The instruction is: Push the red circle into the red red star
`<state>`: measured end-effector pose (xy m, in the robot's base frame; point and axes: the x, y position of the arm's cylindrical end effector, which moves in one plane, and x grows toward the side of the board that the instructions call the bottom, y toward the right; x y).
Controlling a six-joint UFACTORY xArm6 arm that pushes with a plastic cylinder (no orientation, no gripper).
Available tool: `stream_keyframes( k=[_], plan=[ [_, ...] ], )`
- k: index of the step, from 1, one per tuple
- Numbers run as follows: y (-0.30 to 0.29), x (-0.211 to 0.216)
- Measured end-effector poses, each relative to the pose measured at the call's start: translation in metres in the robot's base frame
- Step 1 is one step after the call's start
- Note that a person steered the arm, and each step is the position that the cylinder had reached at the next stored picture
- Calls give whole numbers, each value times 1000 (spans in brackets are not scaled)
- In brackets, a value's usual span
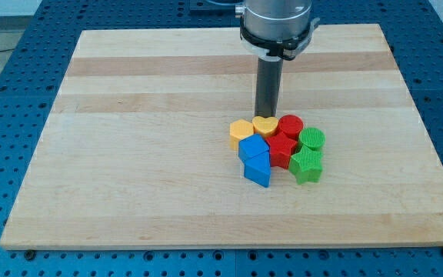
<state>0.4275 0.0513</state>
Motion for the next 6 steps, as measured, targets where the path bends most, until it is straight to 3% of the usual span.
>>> stream_keyframes(
  k=[1, 3, 6],
  plan=[
    [4, -8],
    [77, -20],
    [37, 2]
  ],
)
